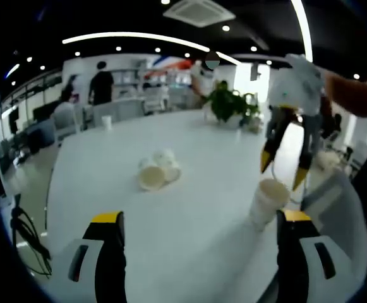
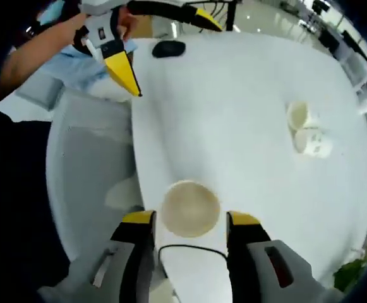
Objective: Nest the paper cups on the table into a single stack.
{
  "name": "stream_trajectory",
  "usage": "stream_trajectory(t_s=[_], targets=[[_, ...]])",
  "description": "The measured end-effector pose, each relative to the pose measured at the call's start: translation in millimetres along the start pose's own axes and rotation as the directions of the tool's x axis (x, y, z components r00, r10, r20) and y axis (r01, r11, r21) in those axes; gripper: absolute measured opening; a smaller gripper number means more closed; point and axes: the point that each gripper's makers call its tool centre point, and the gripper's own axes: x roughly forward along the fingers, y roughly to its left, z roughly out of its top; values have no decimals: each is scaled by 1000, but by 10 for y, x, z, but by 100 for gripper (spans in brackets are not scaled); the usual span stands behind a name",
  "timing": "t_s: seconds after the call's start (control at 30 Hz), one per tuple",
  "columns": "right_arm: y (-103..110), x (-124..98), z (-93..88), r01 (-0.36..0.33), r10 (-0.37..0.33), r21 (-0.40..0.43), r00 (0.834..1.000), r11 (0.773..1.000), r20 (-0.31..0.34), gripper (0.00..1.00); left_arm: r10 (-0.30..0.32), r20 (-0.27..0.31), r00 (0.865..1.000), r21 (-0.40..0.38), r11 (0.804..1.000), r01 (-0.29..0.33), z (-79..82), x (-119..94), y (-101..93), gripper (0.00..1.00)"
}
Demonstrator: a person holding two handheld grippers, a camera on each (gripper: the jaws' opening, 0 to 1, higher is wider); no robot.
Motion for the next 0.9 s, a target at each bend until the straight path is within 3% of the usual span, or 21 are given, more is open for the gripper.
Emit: stream_trajectory(t_s=[0.2, 0.3, 0.43, 0.47, 0.5, 0.53, 0.63, 0.73, 0.77, 0.83, 0.87, 0.9], targets=[[-194, -305, -70, 28, -38, 77, 990, 997, 137, 54, 4, 4, 1000, 1, 1000, -4, 29, -5, 22, 98], [-320, -422, -219, 52, -79, 125, 972, 991, 220, 64, 4, 10, 1000, 5, 1000, -4, 60, 3, 22, 98], [-378, -509, -504, 54, -102, 172, 954, 984, 283, 67, 2, 13, 1000, 7, 1000, -2, 94, 15, 10, 98], [-412, -537, -506, 73, -125, 166, 936, 983, 329, 71, 0, 12, 1000, 7, 1000, 0, 98, 17, 4, 98], [-437, -584, -521, 77, -146, 185, 907, 980, 395, 76, -5, 11, 1000, 5, 1000, 5, 105, 19, -13, 98], [-447, -614, -561, 71, -156, 209, 893, 975, 423, 79, -6, 11, 1000, 6, 1000, 6, 108, 21, -18, 98], [-499, -688, -803, 76, -190, 264, 879, 962, 438, 74, -6, 11, 1000, 9, 1000, 6, 118, 26, -26, 98], [-518, -751, -966, 95, -230, 296, 855, 950, 465, 70, -4, 13, 1000, 11, 1000, 4, 128, 29, -20, 98], [-542, -798, -968, 99, -258, 318, 821, 943, 509, 71, -3, 16, 1000, 13, 1000, 3, 139, 28, -22, 98], [-514, -861, -962, 105, -263, 295, 782, 950, 566, 71, -9, 32, 999, 22, 1000, 8, 181, 23, -41, 98], [-525, -902, -934, 96, -281, 318, 744, 943, 606, 72, -12, 40, 999, 27, 1000, 10, 200, 19, -51, 98], [-553, -932, -968, 84, -307, 360, 716, 929, 626, 74, -15, 47, 999, 27, 1000, 13, 221, 15, -64, 98]])
